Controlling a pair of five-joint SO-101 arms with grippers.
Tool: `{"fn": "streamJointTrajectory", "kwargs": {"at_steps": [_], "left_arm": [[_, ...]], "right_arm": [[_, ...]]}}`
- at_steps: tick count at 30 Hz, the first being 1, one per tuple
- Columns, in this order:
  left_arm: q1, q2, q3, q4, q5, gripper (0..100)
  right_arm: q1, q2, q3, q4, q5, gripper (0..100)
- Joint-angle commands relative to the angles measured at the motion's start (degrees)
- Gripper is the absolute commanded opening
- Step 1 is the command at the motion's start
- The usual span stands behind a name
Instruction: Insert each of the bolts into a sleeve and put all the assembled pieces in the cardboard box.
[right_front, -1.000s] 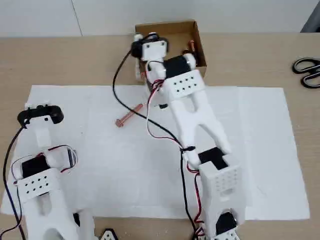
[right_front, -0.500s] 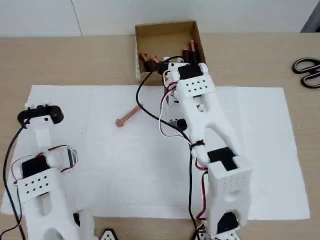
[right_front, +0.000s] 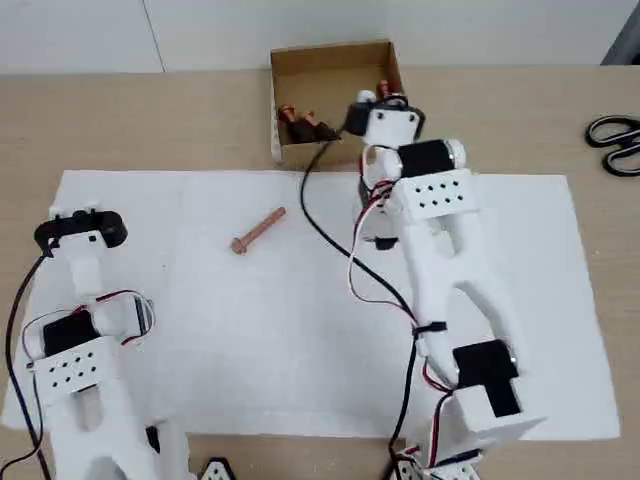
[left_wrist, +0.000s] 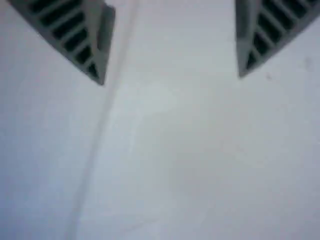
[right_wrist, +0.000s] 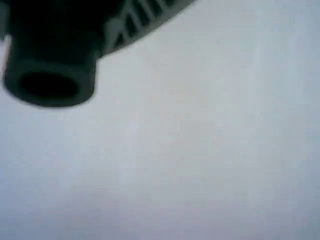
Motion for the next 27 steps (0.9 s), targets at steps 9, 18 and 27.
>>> {"fn": "streamJointTrajectory", "kwargs": {"at_steps": [9,18,27], "left_arm": [[0.0,-1.23,-0.31,-1.05,0.53,16],[0.0,-1.23,-0.31,-1.05,0.53,16],[0.0,-1.23,-0.22,-1.05,0.53,16]], "right_arm": [[2.59,6.73,11.34,-18.33,-0.62,3.0],[2.51,8.22,11.34,-20.53,-0.62,3.1],[2.42,8.31,11.34,-20.35,-0.53,19.9]]}}
